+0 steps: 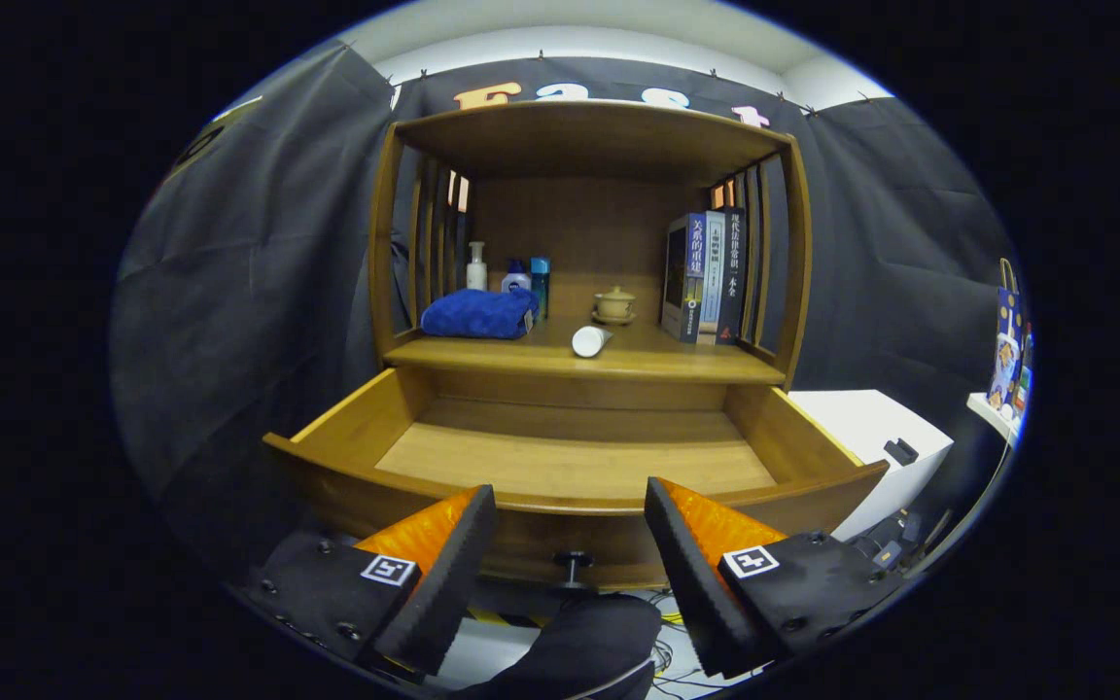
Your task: Pull open the drawer, take out the items inside it, and place them on the countertop above the cabinet.
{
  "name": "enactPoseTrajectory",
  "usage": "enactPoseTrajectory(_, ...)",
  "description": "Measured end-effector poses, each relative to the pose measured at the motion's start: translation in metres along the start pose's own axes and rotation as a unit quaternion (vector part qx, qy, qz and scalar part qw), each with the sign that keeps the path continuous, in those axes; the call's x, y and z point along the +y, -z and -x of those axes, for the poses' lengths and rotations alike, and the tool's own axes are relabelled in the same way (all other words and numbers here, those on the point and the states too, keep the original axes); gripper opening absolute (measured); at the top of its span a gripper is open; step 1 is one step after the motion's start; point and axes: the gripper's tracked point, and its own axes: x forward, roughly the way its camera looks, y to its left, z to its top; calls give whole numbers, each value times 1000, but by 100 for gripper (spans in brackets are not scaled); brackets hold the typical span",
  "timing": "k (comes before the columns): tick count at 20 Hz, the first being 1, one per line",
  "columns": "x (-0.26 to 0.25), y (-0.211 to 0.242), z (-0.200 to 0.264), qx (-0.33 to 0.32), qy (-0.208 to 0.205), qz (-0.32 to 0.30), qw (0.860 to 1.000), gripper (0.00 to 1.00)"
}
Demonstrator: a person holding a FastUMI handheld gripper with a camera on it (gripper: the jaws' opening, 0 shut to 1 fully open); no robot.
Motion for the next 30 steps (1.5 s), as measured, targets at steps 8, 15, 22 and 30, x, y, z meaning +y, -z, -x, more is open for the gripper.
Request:
enactPoseTrajectory(8,-9,38,-20,43,27,-14,999,100)
enactPoseTrajectory(15,-12,44,-25,42,42,-12,998,99)
enactPoseTrajectory(22,-15,34,-46,42,44,-12,998,100)
enactPoseTrajectory(30,-19,2,-109,27,42,-11,999,99)
